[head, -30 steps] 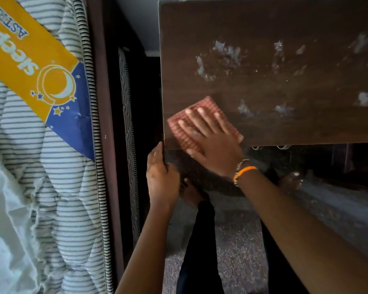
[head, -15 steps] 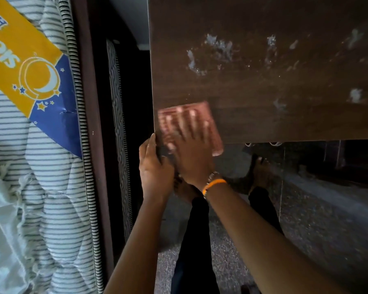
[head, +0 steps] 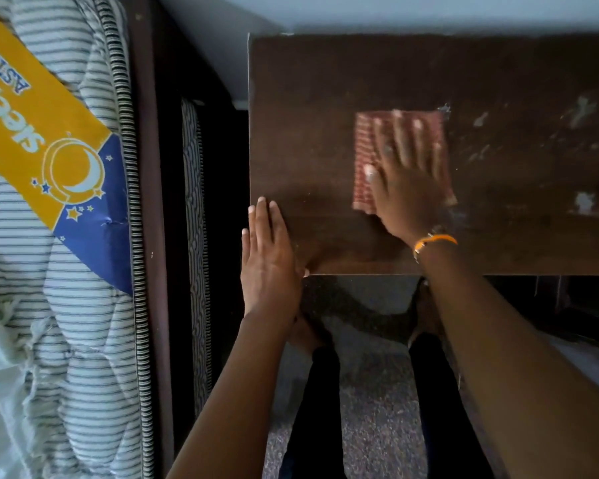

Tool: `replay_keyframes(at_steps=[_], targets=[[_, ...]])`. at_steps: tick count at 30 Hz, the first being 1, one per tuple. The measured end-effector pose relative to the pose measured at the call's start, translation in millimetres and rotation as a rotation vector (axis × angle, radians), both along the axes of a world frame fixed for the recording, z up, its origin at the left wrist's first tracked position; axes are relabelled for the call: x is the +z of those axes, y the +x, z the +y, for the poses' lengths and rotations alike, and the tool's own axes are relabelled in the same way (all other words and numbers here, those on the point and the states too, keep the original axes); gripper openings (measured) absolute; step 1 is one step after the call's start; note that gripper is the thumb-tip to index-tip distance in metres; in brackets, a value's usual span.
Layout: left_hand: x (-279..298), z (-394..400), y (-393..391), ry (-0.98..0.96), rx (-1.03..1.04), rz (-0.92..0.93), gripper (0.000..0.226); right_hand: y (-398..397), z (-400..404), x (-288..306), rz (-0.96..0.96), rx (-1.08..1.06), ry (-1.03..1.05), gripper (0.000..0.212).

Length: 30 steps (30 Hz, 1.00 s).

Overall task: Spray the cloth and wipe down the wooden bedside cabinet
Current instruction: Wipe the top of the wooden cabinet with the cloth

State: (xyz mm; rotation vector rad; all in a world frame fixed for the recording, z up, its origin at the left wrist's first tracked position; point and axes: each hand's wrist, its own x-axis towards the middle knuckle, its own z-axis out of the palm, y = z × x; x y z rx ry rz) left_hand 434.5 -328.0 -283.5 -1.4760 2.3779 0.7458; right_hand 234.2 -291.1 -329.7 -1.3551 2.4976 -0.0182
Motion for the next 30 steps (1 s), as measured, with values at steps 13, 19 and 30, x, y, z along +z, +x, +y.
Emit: replay_keyframes(at_steps=[13, 19, 30], targets=[[-10, -7, 4, -0.102, -0.078, -0.042, 0.091, 73, -80, -2, -0.125, 0.367, -0.059, 0.057], [-5, -2, -2, -0.079, -0.118, -0.097, 0.099, 49, -159, -5, -0.071, 0.366, -0.078, 0.058], [-11, 26, -54, -0.226, -0.407, -0.061, 0.079, -22, -112, -8, -0.009, 0.092, -0.118, 0.057]])
